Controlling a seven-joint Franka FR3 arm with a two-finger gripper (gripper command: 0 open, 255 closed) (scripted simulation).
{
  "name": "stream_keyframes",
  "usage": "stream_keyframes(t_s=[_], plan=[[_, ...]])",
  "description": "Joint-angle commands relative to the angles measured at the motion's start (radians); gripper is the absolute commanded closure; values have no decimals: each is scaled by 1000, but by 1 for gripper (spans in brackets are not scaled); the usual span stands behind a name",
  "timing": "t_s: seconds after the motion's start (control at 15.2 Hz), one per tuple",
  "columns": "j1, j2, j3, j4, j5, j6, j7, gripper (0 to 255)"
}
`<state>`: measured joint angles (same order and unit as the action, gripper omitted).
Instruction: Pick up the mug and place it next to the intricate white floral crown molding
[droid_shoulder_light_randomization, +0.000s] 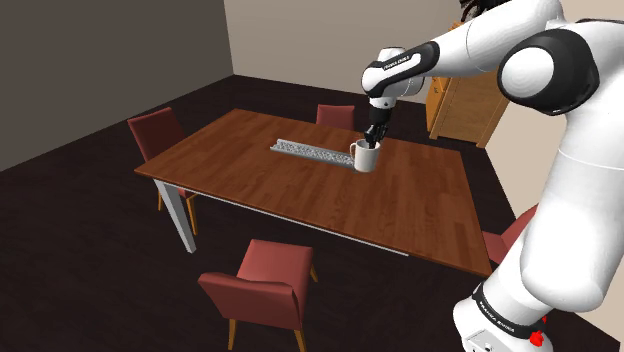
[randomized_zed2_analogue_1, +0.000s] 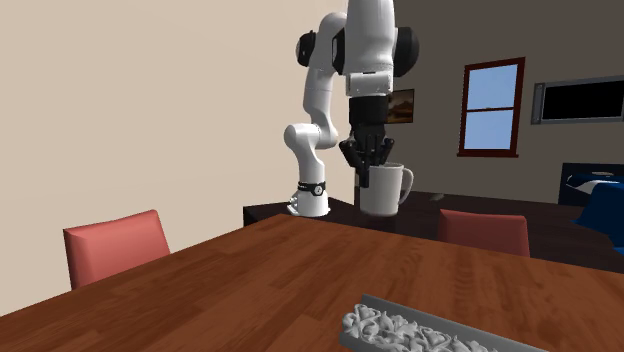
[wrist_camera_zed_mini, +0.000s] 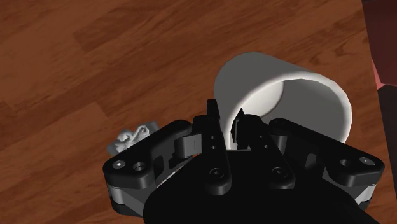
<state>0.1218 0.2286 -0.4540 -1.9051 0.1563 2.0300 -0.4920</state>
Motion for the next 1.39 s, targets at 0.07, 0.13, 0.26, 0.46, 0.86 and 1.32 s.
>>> stream_keyframes(t_s=[0.07,0.13,0.26,0.46,0.86,1.32], plan=[[-3,19,3,-19,12,36,-10,255],[-4,26,4,-25,16,48,-13,255],[-6,39,7,-36,24,71,-19,255],[-10,61,11,-51,38,104,-29,255],[-18,108,23,-75,67,170,-50,255],[-29,159,38,-90,99,232,-73,255]])
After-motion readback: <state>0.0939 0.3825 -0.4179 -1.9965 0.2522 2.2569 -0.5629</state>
